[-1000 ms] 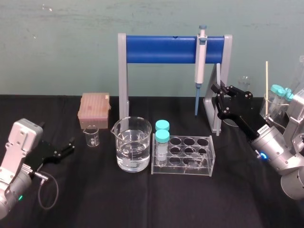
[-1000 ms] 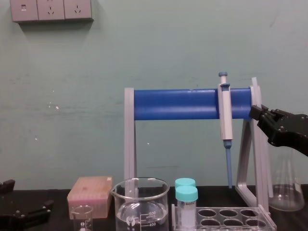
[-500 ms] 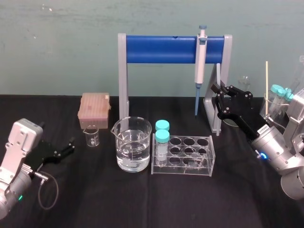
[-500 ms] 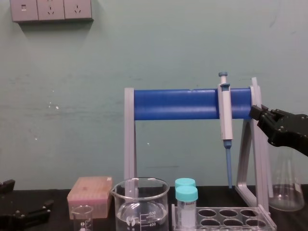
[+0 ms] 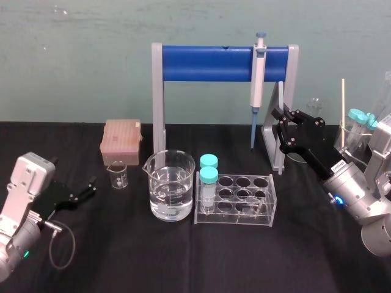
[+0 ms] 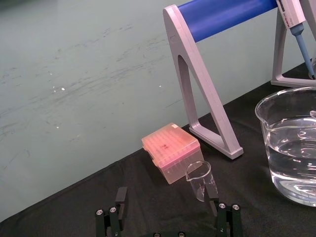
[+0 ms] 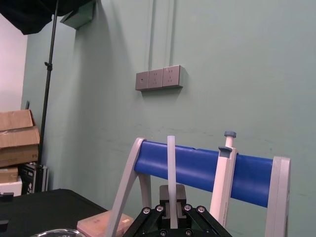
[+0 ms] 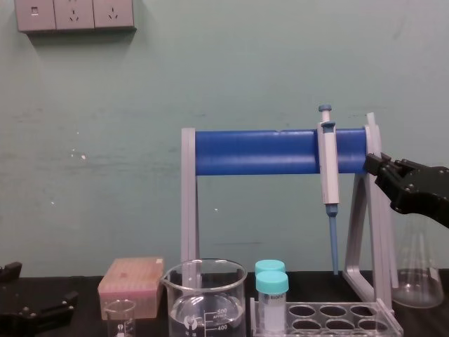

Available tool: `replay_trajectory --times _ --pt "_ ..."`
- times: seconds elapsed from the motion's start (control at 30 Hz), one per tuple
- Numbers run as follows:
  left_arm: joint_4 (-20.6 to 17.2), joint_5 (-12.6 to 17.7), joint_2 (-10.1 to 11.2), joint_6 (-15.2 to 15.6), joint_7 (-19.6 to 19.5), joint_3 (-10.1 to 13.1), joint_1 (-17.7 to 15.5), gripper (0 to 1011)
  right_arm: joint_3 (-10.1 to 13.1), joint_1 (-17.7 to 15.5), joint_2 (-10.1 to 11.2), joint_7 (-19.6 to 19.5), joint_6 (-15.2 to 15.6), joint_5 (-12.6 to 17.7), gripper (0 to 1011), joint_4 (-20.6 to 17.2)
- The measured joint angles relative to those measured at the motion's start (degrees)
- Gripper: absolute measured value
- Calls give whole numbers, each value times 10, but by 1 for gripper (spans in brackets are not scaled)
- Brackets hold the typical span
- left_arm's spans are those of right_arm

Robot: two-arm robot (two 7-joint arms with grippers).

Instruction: Pick up the stirring rod with one hand, then place it down.

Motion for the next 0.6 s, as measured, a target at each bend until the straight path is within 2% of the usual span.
replay_trajectory --times 0.47,0.6 --pt "0 0 0 0 0 0 0 1000 0 0 0 1 0 0 67 0" --pt "0 0 0 0 0 0 0 1000 1 0 -1 18 4 7 67 0"
